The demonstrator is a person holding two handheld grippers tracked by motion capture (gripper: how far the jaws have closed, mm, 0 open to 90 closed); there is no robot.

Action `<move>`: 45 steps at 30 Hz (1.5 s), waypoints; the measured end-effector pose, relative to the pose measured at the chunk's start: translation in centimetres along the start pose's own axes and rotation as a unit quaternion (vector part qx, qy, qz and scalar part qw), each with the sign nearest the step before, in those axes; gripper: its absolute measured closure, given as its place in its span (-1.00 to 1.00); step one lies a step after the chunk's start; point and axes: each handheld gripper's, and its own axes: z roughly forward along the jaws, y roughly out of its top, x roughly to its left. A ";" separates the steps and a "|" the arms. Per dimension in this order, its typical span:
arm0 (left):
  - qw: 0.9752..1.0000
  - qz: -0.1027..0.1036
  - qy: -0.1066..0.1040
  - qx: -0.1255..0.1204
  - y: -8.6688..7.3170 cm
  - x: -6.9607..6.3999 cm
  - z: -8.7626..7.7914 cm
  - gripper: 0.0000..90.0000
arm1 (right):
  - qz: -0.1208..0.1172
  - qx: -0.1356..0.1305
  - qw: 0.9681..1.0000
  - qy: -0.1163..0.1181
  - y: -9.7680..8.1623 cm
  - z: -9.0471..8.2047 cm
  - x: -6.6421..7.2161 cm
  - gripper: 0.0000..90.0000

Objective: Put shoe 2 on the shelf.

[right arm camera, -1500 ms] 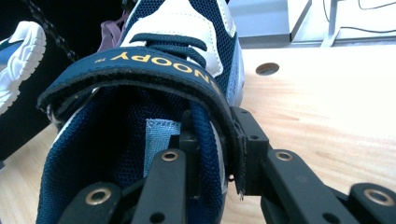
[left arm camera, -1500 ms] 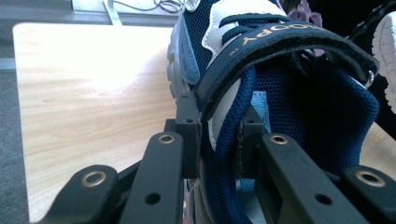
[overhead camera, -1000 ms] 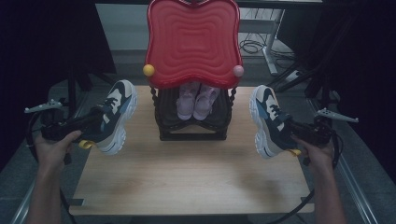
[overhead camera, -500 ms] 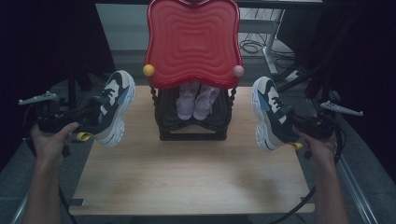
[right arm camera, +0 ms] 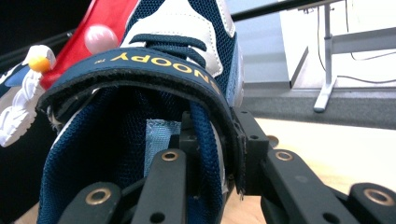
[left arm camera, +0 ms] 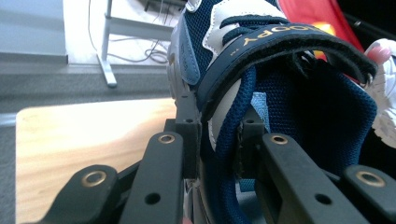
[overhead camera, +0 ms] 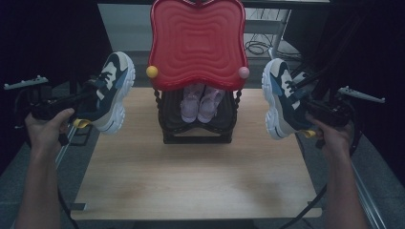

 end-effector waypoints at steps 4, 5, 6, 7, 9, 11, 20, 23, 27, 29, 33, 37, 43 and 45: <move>1.000 0.005 -0.004 -0.009 1.2 -0.6 0.1 0.70 | 0.002 -0.011 1.000 0.005 0.9 0.2 0.3 0.69; 1.000 0.007 -0.004 -0.010 1.6 -0.7 0.2 0.70 | 0.003 -0.014 1.000 0.006 1.1 0.3 0.4 0.69; 1.000 0.008 -0.005 -0.011 1.9 -0.9 0.2 0.70 | 0.005 -0.015 1.000 0.006 1.3 0.4 0.5 0.69; 1.000 0.010 -0.005 -0.013 2.2 -1.0 0.3 0.70 | 0.003 -0.018 1.000 0.005 1.6 0.6 0.5 0.69; 1.000 0.009 -0.010 -0.016 2.9 -1.2 0.4 0.70 | 0.005 -0.022 1.000 0.004 2.1 0.7 0.7 0.69; 1.000 0.008 -0.015 -0.021 3.5 -1.3 0.4 0.70 | 0.006 -0.027 1.000 0.005 2.6 0.9 0.8 0.69; 0.999 0.015 -0.016 -0.031 6.1 -2.4 1.2 0.70 | 0.008 -0.044 0.999 0.011 5.4 1.6 1.8 0.69; 0.999 0.014 -0.019 -0.032 6.9 -2.7 1.6 0.70 | 0.007 -0.047 0.999 0.012 6.2 2.0 2.2 0.69; 0.999 0.016 -0.018 -0.037 8.0 -3.0 1.8 0.70 | 0.005 -0.048 0.999 0.014 7.1 2.4 2.7 0.69; 0.999 0.017 -0.019 -0.040 8.3 -3.2 1.9 0.70 | 0.008 -0.050 0.999 0.018 7.5 2.6 2.9 0.69; 0.999 0.015 -0.025 -0.043 8.8 -3.7 2.3 0.70 | 0.009 -0.050 0.999 0.018 8.2 3.0 3.2 0.69; 0.998 0.014 -0.030 -0.045 9.0 -3.9 2.6 0.70 | 0.012 -0.051 0.998 0.019 8.6 3.4 3.4 0.69; 0.998 0.009 -0.035 -0.047 9.6 -4.0 2.9 0.70 | 0.017 -0.051 0.998 0.026 9.2 4.0 3.8 0.69; 0.998 0.008 -0.038 -0.049 9.9 -4.1 2.9 0.70 | 0.017 -0.052 0.998 0.028 9.5 4.3 4.0 0.69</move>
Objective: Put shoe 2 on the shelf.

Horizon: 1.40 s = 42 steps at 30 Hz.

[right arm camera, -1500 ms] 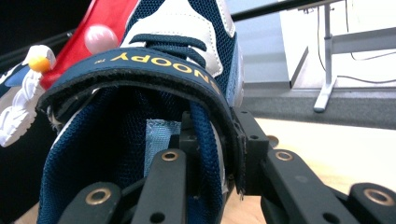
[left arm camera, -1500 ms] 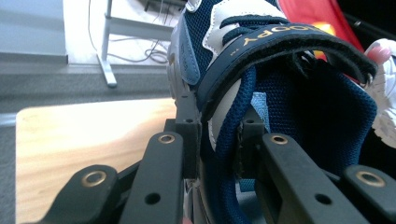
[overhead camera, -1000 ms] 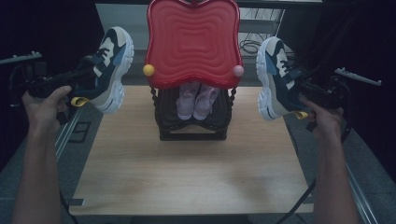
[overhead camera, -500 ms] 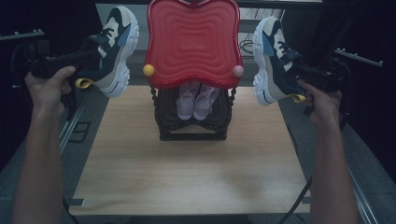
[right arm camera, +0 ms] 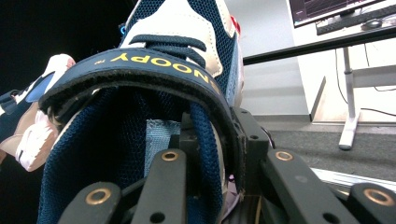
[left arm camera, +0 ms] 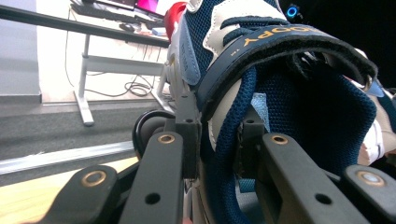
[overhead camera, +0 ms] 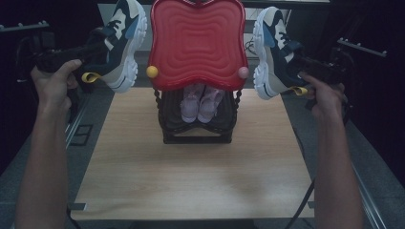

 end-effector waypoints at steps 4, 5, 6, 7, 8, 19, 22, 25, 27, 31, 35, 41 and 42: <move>1.000 0.000 -0.003 -0.002 0.7 -0.6 0.4 0.70 | -0.002 -0.001 1.000 0.003 0.7 0.6 0.6 0.69; 1.000 0.001 -0.004 -0.002 0.8 -0.7 0.5 0.70 | -0.003 -0.001 1.000 0.004 0.9 0.7 0.8 0.69; 1.000 0.000 -0.006 -0.003 1.0 -0.8 0.7 0.70 | -0.004 0.000 1.000 0.005 1.1 0.9 1.0 0.69; 1.000 0.000 -0.008 -0.003 1.1 -1.0 0.8 0.70 | -0.005 -0.001 1.000 0.007 1.2 1.1 1.3 0.69; 1.000 -0.001 -0.010 -0.004 1.3 -1.1 1.0 0.70 | -0.006 -0.001 1.000 0.009 1.4 1.3 1.5 0.69; 1.000 -0.004 -0.023 -0.008 2.9 -2.6 3.7 0.70 | -0.009 0.002 1.000 0.020 3.1 4.0 3.6 0.69; 1.000 -0.005 -0.024 -0.007 3.2 -2.9 4.7 0.70 | -0.011 0.004 1.000 0.022 3.4 5.0 4.2 0.69; 1.000 -0.008 -0.025 -0.008 3.4 -3.2 5.5 0.70 | -0.012 0.008 1.000 0.022 3.6 5.9 4.6 0.69; 1.000 -0.006 -0.024 -0.008 3.6 -3.5 5.9 0.70 | -0.010 0.009 1.000 0.023 3.8 6.4 4.9 0.69; 1.000 -0.008 -0.024 -0.008 3.8 -4.0 6.9 0.70 | -0.010 0.007 1.000 0.022 4.2 7.1 5.3 0.69; 1.000 -0.008 -0.025 -0.006 4.0 -4.4 7.5 0.70 | -0.007 0.009 1.000 0.023 4.4 7.6 5.7 0.69; 1.000 -0.009 -0.024 -0.009 4.2 -4.9 8.4 0.70 | -0.005 0.015 1.000 0.023 4.4 8.9 6.2 0.69; 1.000 -0.010 -0.023 -0.010 4.1 -4.9 8.5 0.70 | -0.004 0.016 1.000 0.022 4.3 9.2 6.3 0.69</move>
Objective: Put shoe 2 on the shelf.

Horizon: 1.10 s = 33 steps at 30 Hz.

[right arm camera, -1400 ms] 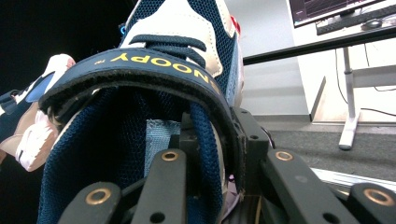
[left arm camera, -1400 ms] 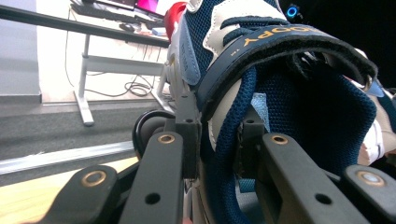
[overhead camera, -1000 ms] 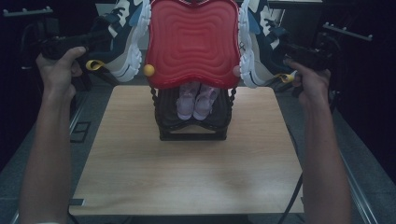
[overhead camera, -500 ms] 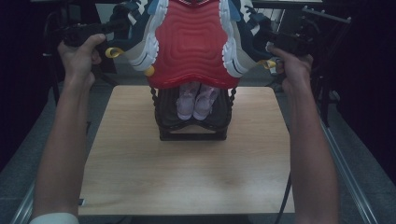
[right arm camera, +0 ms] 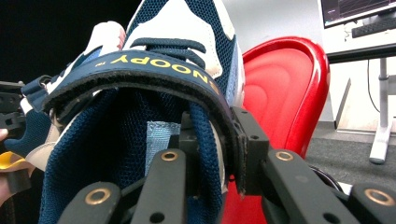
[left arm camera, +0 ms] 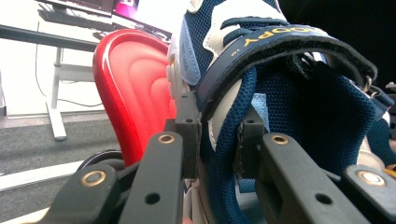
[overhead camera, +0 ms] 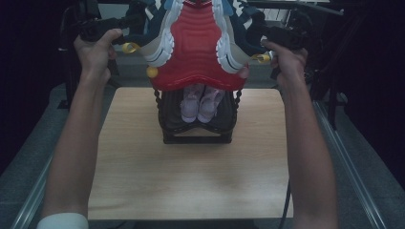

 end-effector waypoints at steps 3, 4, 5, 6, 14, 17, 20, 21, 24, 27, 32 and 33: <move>1.000 -0.004 0.003 -0.005 -0.2 -0.1 0.6 0.70 | 0.001 0.003 1.000 -0.007 -0.2 0.7 0.1 0.69; 1.000 -0.004 0.003 -0.005 -0.2 -0.1 0.9 0.70 | 0.001 0.003 1.000 -0.010 -0.3 0.9 0.1 0.69; 1.000 -0.005 0.004 -0.005 -0.3 -0.2 1.1 0.70 | 0.001 0.006 1.000 -0.013 -0.3 1.1 0.1 0.69; 1.000 -0.007 0.005 -0.005 -0.3 -0.2 1.4 0.70 | 0.002 0.004 1.000 -0.016 -0.4 1.3 0.1 0.69; 1.000 -0.007 0.025 -0.006 -1.0 -0.4 3.1 0.69 | 0.009 0.005 0.999 -0.041 -1.0 2.7 0.1 0.68; 0.999 -0.006 0.031 -0.007 -1.2 -0.6 3.6 0.69 | 0.005 0.005 0.999 -0.050 -1.3 3.3 0.2 0.68; 0.999 -0.004 0.039 -0.005 -1.4 -0.8 4.1 0.69 | 0.000 0.007 0.998 -0.058 -1.6 3.7 0.3 0.68; 0.999 -0.005 0.042 -0.005 -1.5 -0.9 4.2 0.69 | 0.001 0.007 0.998 -0.059 -1.6 3.9 0.4 0.68; 0.999 0.002 0.051 -0.001 -1.8 -1.1 4.6 0.69 | 0.002 0.008 0.998 -0.064 -1.8 4.1 0.5 0.68; 0.998 0.004 0.055 0.000 -2.0 -1.2 4.8 0.68 | -0.003 0.010 0.998 -0.069 -2.0 4.4 0.6 0.68; 0.998 0.004 0.061 0.001 -2.2 -1.4 5.1 0.68 | -0.007 0.010 0.997 -0.078 -2.0 4.6 0.9 0.67; 0.998 0.003 0.063 0.000 -2.2 -1.5 5.2 0.68 | -0.008 0.010 0.997 -0.080 -2.0 4.6 1.0 0.67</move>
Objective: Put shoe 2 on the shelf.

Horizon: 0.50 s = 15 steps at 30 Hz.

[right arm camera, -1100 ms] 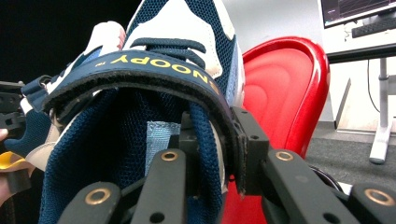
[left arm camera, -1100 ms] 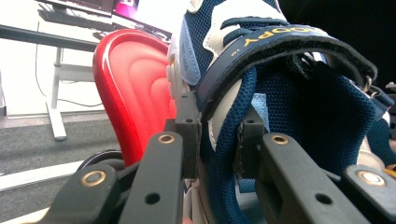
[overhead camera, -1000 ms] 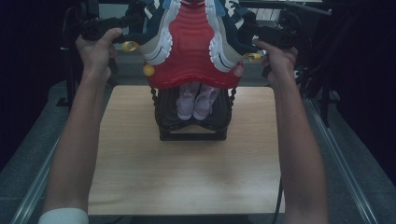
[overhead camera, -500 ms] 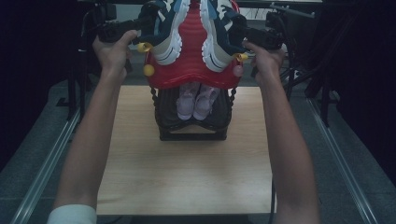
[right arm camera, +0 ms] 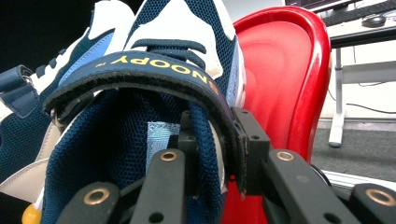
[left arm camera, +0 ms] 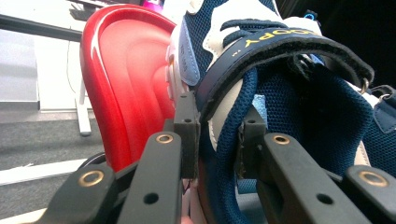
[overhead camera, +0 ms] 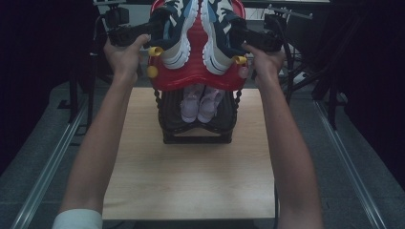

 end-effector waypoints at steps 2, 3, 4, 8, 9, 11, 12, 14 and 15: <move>1.000 0.002 0.004 0.001 -0.1 -0.1 0.1 0.67 | -0.003 0.001 1.000 -0.003 0.0 0.0 0.1 0.67; 1.000 0.002 0.006 0.001 -0.2 -0.2 0.2 0.67 | -0.003 0.000 1.000 -0.005 0.0 0.1 0.2 0.67; 1.000 0.003 0.006 0.002 -0.2 -0.3 0.3 0.67 | -0.004 0.001 1.000 -0.007 0.0 0.0 0.3 0.66; 1.000 0.008 0.016 0.001 -0.5 -0.6 0.5 0.66 | -0.012 0.002 1.000 -0.018 0.0 0.1 0.8 0.65; 1.000 0.009 0.018 0.002 -0.5 -0.6 0.6 0.65 | -0.016 0.003 1.000 -0.022 0.0 0.1 1.0 0.65; 1.000 0.010 0.020 0.002 -0.7 -0.8 0.7 0.65 | -0.020 0.004 0.999 -0.029 0.1 0.1 1.2 0.64; 1.000 0.013 0.021 0.002 -0.8 -1.0 0.7 0.65 | -0.024 0.005 0.999 -0.032 0.1 0.1 1.3 0.64; 1.000 0.017 0.024 0.001 -0.9 -1.2 0.8 0.65 | -0.029 0.006 0.999 -0.038 0.1 0.2 1.6 0.64; 0.999 0.019 0.026 0.001 -0.9 -1.3 0.8 0.64 | -0.031 0.007 0.999 -0.041 0.1 0.2 1.7 0.64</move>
